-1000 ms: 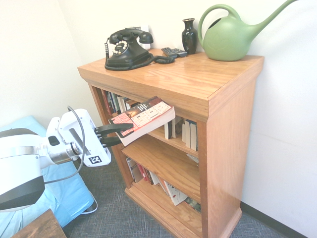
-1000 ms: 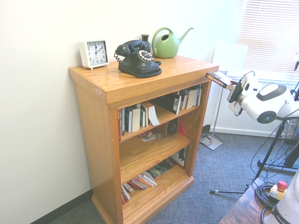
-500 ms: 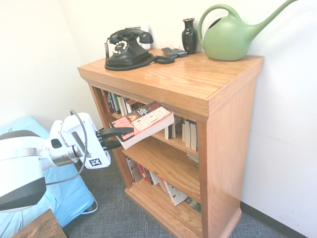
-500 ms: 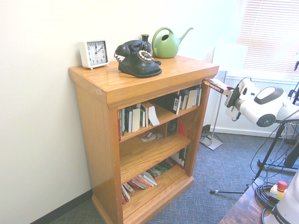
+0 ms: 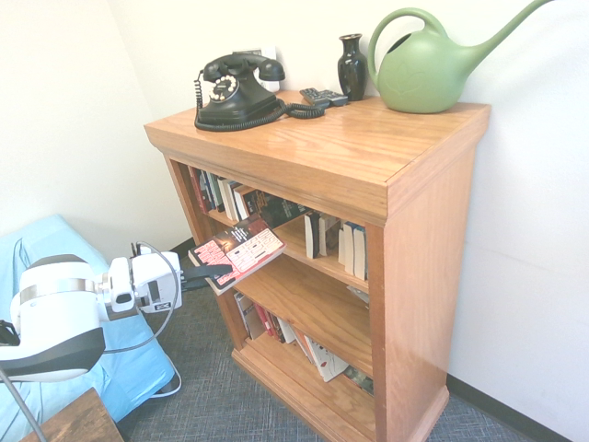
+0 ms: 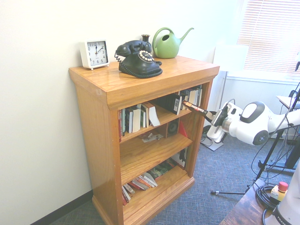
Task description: Organize the shelf
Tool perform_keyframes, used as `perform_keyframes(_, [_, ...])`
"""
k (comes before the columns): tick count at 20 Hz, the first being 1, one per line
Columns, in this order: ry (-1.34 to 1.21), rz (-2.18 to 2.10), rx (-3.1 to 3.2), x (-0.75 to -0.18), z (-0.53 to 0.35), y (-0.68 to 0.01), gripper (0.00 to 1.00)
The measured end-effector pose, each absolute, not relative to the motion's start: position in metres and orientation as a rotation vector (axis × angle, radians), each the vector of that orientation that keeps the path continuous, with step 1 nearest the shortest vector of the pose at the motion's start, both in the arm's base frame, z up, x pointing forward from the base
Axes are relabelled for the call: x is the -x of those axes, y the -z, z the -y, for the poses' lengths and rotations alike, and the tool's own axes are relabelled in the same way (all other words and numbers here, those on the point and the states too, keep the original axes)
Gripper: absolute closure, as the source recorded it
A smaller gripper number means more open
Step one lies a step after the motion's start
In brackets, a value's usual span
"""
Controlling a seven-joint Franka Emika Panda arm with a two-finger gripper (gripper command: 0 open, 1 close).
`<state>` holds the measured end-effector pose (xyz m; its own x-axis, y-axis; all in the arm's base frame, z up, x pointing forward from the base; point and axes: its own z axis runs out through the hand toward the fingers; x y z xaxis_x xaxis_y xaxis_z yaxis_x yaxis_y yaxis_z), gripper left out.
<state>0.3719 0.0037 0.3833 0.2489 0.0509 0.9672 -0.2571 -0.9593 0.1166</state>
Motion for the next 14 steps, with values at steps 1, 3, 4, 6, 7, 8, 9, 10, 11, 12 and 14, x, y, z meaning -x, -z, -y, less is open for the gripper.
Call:
perform_keyframes(1, [-1.792, 0.212, -2.298, -0.375, -0.011, -0.382, 1.00])
perform_keyframes(3, [-1.831, 0.273, -2.365, -0.383, -0.022, -0.382, 1.00])
perform_keyframes(4, [-1.847, 0.302, -2.401, -0.388, -0.027, -0.384, 1.00])
perform_keyframes(6, [-1.869, 0.351, -2.483, -0.399, -0.036, -0.390, 1.00])
perform_keyframes(7, [-1.873, 0.361, -2.512, -0.405, -0.039, -0.392, 1.00])
perform_keyframes(8, [-1.869, 0.370, -2.550, -0.416, -0.043, -0.391, 1.00])
perform_keyframes(9, [-1.865, 0.384, -2.565, -0.418, -0.043, -0.389, 1.00])
perform_keyframes(10, [-1.863, 0.410, -2.590, -0.420, -0.044, -0.387, 1.00])
perform_keyframes(11, [-1.860, 0.447, -2.624, -0.423, -0.046, -0.383, 1.00])
perform_keyframes(12, [-1.854, 0.485, -2.663, -0.427, -0.049, -0.379, 1.00])
perform_keyframes(14, [-1.847, 0.557, -2.732, -0.436, -0.054, -0.373, 1.00])
